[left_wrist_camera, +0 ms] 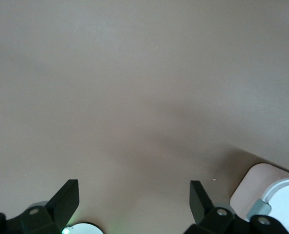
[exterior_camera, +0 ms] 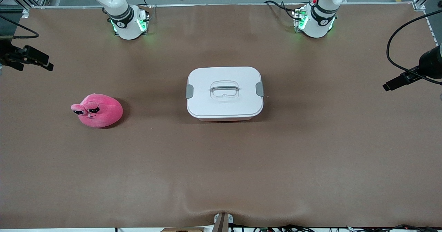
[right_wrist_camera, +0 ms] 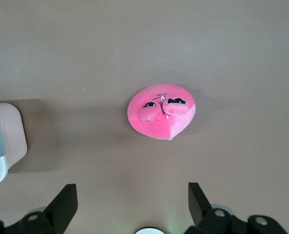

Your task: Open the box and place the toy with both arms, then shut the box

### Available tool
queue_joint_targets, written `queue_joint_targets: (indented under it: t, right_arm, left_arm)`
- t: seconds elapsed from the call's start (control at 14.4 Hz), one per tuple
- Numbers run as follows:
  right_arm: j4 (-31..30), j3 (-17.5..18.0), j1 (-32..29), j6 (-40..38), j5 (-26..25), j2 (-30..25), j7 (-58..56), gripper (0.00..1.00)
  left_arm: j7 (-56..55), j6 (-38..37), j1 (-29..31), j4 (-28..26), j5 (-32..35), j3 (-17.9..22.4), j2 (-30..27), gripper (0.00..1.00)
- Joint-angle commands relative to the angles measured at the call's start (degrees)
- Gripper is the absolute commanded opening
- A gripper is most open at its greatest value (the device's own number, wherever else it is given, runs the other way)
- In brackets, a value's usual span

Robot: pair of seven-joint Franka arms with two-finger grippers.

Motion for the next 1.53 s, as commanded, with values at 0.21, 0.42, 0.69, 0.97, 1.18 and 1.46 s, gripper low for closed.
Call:
queue_joint_targets:
  t: [0.21,0.42,0.69,0.97,1.18,1.46]
  right_arm:
    - [1.6,-0.1,-0.1,-0.5,-0.8,2.2,0.2,1.00]
    - [1.7,0.0,-0.1,-0.3,-0.8,3.6,0.2,1.00]
    - [1.7,-0.1,-0.2,0.1,-0.8,4.5,0.2,1.00]
    - [1.7,-0.2,-0.6,0.2,-0.7,6.3,0.2,1.00]
    - [1.8,-0.1,-0.5,0.3,-0.8,8.8,0.1,1.00]
    - [1.8,0.2,0.4,0.8,-0.3,11.8,-0.3,1.00]
  left_arm:
    - [-8.8,-0.4,-3.7,1.6,-0.6,-0.1,2.6,1.00]
    - [-13.2,0.1,-5.5,1.6,-0.9,-0.2,3.2,1.00]
    - [-18.2,1.5,-7.1,1.6,-3.9,-0.2,3.9,1.00]
    - [-25.7,4.0,-10.4,1.5,-4.0,-0.2,4.2,1.00]
    - [-31.3,4.9,-12.8,1.5,-4.0,-0.4,4.4,1.00]
    - [-36.6,6.9,-15.8,1.5,-4.1,-0.5,5.4,1.00]
